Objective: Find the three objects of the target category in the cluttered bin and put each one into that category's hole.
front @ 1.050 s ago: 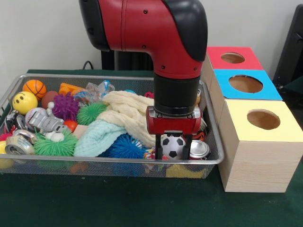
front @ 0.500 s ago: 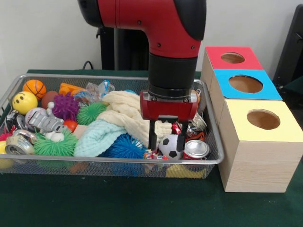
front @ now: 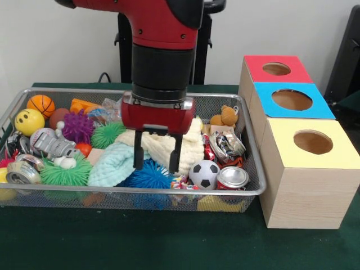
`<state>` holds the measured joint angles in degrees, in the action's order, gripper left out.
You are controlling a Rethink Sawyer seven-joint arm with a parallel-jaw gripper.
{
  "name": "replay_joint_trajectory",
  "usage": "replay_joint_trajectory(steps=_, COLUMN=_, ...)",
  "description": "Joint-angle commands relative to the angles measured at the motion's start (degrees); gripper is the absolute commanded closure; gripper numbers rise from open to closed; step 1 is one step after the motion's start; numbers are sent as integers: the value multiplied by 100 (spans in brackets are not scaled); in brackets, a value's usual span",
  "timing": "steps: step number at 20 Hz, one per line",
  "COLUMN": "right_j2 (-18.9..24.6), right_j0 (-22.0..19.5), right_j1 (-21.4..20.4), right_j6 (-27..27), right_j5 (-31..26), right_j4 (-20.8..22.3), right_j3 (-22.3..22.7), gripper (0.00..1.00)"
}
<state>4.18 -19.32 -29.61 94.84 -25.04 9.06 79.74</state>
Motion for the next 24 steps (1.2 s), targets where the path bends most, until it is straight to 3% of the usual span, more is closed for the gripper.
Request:
replay_joint_trajectory(steps=1, right_j2=227, right_j0=-50, right_j1=332, right_j6=-166, right_j5=-80, right_j4=536, right_j3=140, gripper=0)
replay_joint_trajectory(steps=8, right_j2=70, right_j0=359, right_j1=890, right_j6=747, right_j5=785, right_j4=503, right_j3=303, gripper=0)
replay_joint_trajectory(steps=18, right_j2=468, right_j0=342, right_j1=902, right_j6=803, right_j5=910, right_j4=194, right_j3=639, gripper=0)
replay_joint_trajectory(steps=24, right_j2=637, right_j0=329, right_j1=1209, right_j6=653, right_j5=1072, right_j4=231, right_j3=374, gripper=0)
